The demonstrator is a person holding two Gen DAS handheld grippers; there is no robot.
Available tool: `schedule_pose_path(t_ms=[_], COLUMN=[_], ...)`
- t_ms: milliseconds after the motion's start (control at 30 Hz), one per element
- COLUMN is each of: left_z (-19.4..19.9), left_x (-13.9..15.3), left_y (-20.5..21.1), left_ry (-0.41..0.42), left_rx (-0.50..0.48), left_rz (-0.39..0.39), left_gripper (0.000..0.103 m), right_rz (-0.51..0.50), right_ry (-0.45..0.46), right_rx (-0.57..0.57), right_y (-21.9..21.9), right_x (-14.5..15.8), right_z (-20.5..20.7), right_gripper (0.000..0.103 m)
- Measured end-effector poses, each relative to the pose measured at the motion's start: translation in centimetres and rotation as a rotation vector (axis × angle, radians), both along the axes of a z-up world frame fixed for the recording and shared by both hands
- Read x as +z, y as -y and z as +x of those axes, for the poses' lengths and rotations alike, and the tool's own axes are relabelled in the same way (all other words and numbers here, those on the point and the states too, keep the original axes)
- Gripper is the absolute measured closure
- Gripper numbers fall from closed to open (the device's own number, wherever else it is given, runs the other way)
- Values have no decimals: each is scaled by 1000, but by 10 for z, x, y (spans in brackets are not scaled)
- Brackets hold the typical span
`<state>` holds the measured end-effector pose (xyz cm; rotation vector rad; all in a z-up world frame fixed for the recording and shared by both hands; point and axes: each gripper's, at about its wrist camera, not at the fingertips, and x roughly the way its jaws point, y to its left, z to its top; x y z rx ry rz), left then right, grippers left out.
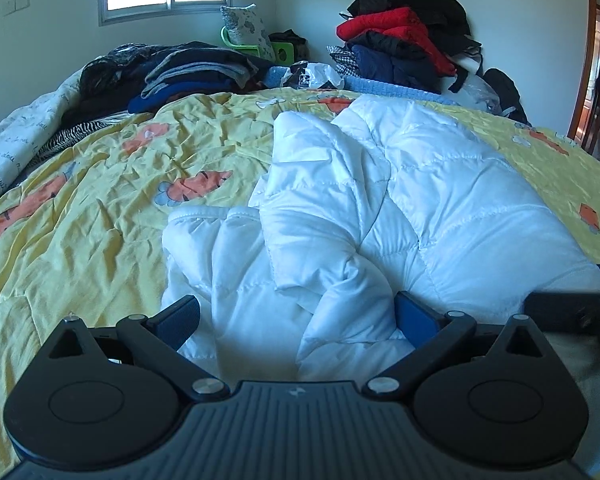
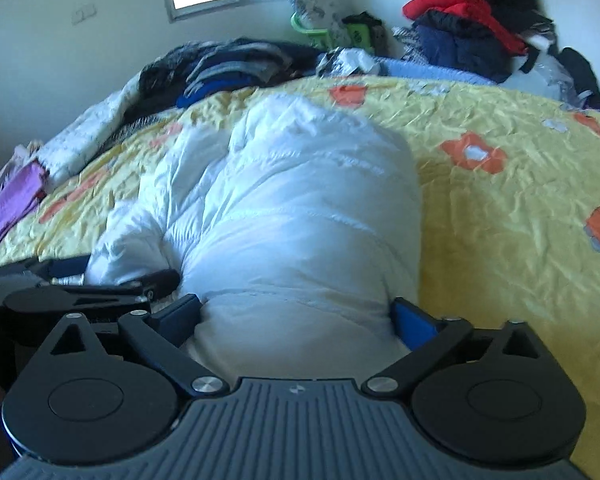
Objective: Fold small clothes
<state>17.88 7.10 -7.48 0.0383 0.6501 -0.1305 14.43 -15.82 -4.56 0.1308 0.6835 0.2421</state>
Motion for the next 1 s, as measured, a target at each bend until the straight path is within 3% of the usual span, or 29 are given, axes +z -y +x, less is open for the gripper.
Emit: schedule_pose_path(t_ms=[267, 667, 800, 1000], left_z=[-11, -77, -108, -134], left_x=[13, 55, 59, 43], left_y=[-5, -27, -19, -3], left_ry=[-7, 36, 21, -51], left_rx=[19, 51, 76, 88], left_rz=[2, -37, -43, 38], left_gripper=[0, 0, 0, 0], right_rz=[14, 68, 61, 7], right_ry=[65, 89, 26, -68], right_rx=[4, -23, -52, -87], right_y=[12, 17, 11, -3], right_x=[27, 46, 48, 25], right_z=[-37, -73, -93, -124], right_gripper=[4, 4, 4, 4])
